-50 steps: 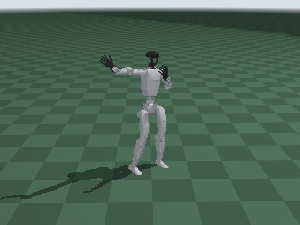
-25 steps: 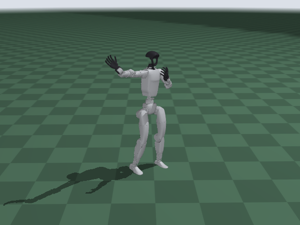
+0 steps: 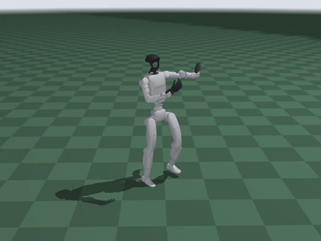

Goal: Dance

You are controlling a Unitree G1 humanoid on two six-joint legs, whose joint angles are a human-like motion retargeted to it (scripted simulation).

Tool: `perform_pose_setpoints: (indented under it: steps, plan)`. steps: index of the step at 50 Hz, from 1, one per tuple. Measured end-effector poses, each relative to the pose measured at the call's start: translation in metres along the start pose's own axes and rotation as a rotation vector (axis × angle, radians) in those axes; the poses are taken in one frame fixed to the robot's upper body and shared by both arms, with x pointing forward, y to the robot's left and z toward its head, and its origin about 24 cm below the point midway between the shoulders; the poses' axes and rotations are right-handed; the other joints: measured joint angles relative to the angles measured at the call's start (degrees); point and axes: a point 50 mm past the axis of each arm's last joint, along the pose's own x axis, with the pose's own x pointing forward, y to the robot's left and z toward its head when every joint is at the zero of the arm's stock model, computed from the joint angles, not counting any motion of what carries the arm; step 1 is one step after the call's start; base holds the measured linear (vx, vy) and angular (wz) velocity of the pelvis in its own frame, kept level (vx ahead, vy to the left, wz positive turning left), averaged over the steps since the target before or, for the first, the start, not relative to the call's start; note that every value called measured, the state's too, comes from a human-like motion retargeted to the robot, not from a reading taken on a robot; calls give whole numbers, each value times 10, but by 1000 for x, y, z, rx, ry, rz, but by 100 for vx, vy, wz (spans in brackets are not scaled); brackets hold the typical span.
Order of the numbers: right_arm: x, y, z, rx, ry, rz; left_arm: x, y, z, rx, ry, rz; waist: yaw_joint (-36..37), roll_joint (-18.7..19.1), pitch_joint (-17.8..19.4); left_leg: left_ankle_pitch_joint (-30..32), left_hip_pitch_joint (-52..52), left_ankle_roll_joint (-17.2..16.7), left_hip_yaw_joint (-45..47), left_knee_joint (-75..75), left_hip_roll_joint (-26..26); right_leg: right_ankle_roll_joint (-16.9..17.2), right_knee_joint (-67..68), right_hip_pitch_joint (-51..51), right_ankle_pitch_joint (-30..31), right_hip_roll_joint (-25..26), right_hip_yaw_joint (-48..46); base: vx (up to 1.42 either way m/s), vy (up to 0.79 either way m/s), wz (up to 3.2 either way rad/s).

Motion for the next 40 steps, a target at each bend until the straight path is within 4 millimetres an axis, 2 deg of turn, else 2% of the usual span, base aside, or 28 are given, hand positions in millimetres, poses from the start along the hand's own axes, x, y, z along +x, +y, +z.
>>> perform_pose_setpoints:
  steps: [2, 3, 5, 7, 9, 10, 11, 13, 15, 16, 18, 19, 20, 21, 22, 24, 27, 28, 30, 32, 33, 35, 36, 37, 38, 39, 40]
  plan:
    - [-10, 1, 0, 56, -3, -6, -10, -2, -6, -91, 15, 10, -6, 4, 6, 3, 9, 6, -1, -8, -4, 4, 1, 7, 2, -1, -4, -2, 9, 19]
    - [-20, -4, 4, 73, -8, -36, -21, -10, -6, -152, 24, -40, -13, 1, 7, 11, 16, 8, -3, -23, -10, 3, 2, 9, 5, -4, -9, 2, 7, 35]
    - [-44, -24, 29, 39, -37, -139, -51, -30, 3, -291, 37, -227, -20, -8, 8, 33, 27, 11, -7, -64, -27, -2, 4, 5, 7, -11, -21, 2, 1, 46]
    - [-93, -56, 92, -168, -132, -406, -113, -58, 38, -533, 110, -587, -15, -24, 12, 67, 44, 9, -17, -131, -47, -5, 13, -4, 9, -19, -38, 7, -9, 57]
    - [-146, -71, 159, -438, -241, -701, -183, -59, 81, -779, 159, -950, -18, -40, 15, 96, 59, 7, -31, -188, -59, -2, 22, -12, 7, -25, -51, 16, -16, 64]
    - [-171, -69, 192, -587, -299, -829, -217, -49, 103, -897, 181, -1122, -21, -47, 16, 109, 65, 7, -39, -212, -64, 0, 28, -15, 5, -28, -59, 18, -21, 79]
    - [-202, -64, 227, -778, -354, -1014, -261, -31, 128, -1031, 223, -1318, -28, -55, 18, 123, 71, 9, -50, -235, -68, 3, 34, -16, 0, -32, -70, 18, -25, 89]
    - [-249, -38, 289, -1172, -439, -1286, -331, 20, 169, -1290, 325, -1671, -43, -69, 19, 147, 79, 12, -64, -271, -73, 7, 44, -14, -6, -38, -90, 25, -25, 89]
    - [-284, -10, 333, -1526, -409, -1516, -389, 75, 195, -1462, 512, -1981, -57, -80, 14, 165, 82, 14, -68, -295, -73, 13, 52, -13, -12, -41, -102, 27, -19, 62]
    - [-304, 2, 351, -1650, -389, -1672, -419, 106, 204, -1497, 630, -2153, -60, -84, 11, 171, 80, 14, -69, -303, -72, 18, 58, -17, -15, -42, -102, 23, -17, 43]
    - [-337, 31, 382, -1883, -346, -1955, -467, 176, 214, -1503, 821, -2543, -66, -89, 7, 182, 73, 15, -71, -315, -67, 29, 74, -30, -20, -42, -99, 20, -19, 19]
    - [-352, 43, 393, -1963, -328, -2087, -484, 211, 213, 1360, -839, 2585, -68, -92, 5, 186, 70, 17, -69, -320, -63, 35, 84, -38, -23, -41, -96, 23, -21, -12]
    - [-366, 55, 400, -2021, -311, -2217, -498, 246, 210, 1149, -806, 2490, -68, -95, 3, 189, 66, 19, -65, -324, -60, 42, 94, -46, -26, -40, -91, 25, -20, -35]
    - [-378, 65, 406, -2056, -290, -2321, -505, 272, 204, 999, -773, 2400, -70, -97, -2, 191, 61, 21, -61, -328, -59, 49, 105, -57, -31, -38, -86, 24, -19, -48]
    - [-389, 75, 410, 1997, 246, 2330, -509, 295, 197, 867, -745, 2315, -71, -99, -7, 193, 56, 23, -57, -332, -57, 55, 117, -68, -35, -36, -82, 23, -17, -58]
    - [-411, 94, 411, 1792, 106, 2300, -514, 326, 184, 682, -709, 2223, -68, -101, -17, 198, 49, 22, -49, -341, -48, 59, 146, -91, -48, -23, -76, 26, -16, -58]
    - [-438, 126, 403, 1446, -57, 2299, -513, 350, 171, 546, -707, 2169, -58, -95, -27, 200, 53, 13, -30, -357, -27, 59, 203, -123, -70, 10, -61, 25, -13, -62]
    - [-441, 132, 401, 1374, -13, 2299, -512, 353, 171, 519, -722, 2149, -50, -91, -28, 199, 55, 10, -30, -360, -23, 59, 219, -130, -76, 21, -55, 18, -5, -49]
    - [-438, 132, 400, 1414, 153, 2287, -507, 351, 178, 491, -722, 2117, -31, -86, -26, 196, 58, 5, -32, -362, -24, 59, 249, -140, -86, 32, -41, 15, 3, -21]
    - [-429, 126, 404, 1594, 236, 2260, -506, 331, 179, 508, -706, 2177, -13, -78, -19, 194, 70, 7, -24, -363, -25, 59, 250, -132, -86, 35, -32, 13, 11, 1]
    - [-426, 124, 404, 1640, 330, 2238, -506, 317, 178, 528, -710, 2227, 3, -71, -14, 195, 77, 13, -22, -361, -29, 59, 244, -122, -83, 30, -31, 12, 19, 3]
    - [-415, 108, 402, 1808, 454, 2227, -506, 271, 174, 591, -732, 2399, 31, -60, 0, 197, 90, 24, -19, -357, -44, 59, 219, -101, -72, 13, -28, -4, 23, 14]
    - [-405, 92, 399, 1942, 485, 2265, -504, 231, 169, 661, -752, 2559, 32, -57, 5, 196, 91, 28, -17, -355, -50, 59, 199, -93, -64, 3, -28, -27, 22, 29]
    - [-391, 71, 393, -2046, -523, -2296, -495, 186, 162, 749, -766, 2737, 29, -54, 9, 195, 91, 31, -16, -351, -55, 57, 179, -86, -56, -6, -29, -40, 20, 32]
    - [-372, 42, 384, -1924, -524, -2142, -476, 134, 154, -852, 753, -2893, 20, -52, 9, 192, 89, 30, -16, -346, -57, 54, 158, -81, -47, -15, -32, -41, 20, 20]
    - [-345, 12, 372, -1788, -511, -1979, -447, 83, 143, -832, 628, -2656, 14, -47, 9, 187, 88, 29, -15, -340, -58, 49, 139, -76, -38, -22, -33, -40, 22, 3]
    - [-311, -17, 356, -1643, -492, -1800, -407, 38, 132, -802, 495, -2417, 9, -41, 9, 182, 88, 28, -13, -333, -59, 44, 120, -71, -29, -27, -34, -30, 31, -28]
